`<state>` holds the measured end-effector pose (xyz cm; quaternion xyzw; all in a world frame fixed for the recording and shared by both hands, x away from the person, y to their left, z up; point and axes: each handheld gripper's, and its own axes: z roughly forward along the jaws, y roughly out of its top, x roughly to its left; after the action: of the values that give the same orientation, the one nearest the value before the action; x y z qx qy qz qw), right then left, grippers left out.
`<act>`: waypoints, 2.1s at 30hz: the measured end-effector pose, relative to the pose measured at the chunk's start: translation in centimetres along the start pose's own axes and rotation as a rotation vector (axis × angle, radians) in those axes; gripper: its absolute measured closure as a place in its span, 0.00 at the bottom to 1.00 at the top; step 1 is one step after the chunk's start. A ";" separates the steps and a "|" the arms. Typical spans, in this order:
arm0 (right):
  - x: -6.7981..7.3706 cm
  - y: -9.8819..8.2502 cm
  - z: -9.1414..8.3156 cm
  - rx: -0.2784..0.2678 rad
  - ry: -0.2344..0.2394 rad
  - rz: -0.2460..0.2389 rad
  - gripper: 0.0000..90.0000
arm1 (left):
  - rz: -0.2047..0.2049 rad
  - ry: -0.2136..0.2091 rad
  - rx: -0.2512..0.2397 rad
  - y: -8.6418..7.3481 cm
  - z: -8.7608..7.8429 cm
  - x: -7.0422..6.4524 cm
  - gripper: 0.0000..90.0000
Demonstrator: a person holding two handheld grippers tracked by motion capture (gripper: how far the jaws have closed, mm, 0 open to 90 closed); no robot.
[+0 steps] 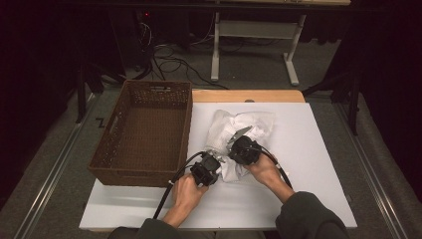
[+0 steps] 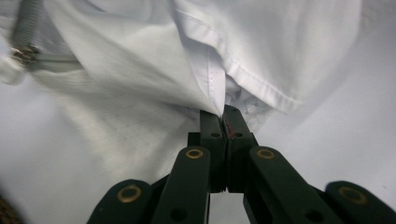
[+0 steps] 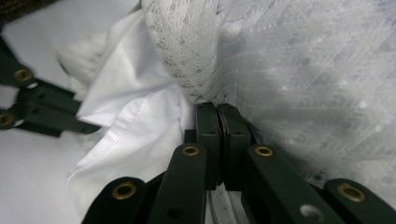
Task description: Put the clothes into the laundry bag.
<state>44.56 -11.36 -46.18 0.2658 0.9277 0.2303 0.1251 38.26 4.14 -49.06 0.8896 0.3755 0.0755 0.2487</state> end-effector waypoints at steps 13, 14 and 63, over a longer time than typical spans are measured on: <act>-0.8 1.5 0.8 0.015 -0.072 0.005 1.00 | -0.016 -0.023 -0.026 -0.7 -1.1 0.1 0.99; -1.0 1.6 0.8 0.013 -0.072 0.016 1.00 | -0.016 -0.013 -0.030 -0.8 -1.1 0.1 0.99; -2.9 0.3 -0.7 -0.007 -0.068 0.067 1.00 | -0.089 0.169 -0.017 0.3 0.2 0.0 0.66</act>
<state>46.82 -12.93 -45.09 0.3039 0.9127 0.2284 0.1500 38.57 3.87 -49.09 0.8603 0.4339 0.1424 0.2267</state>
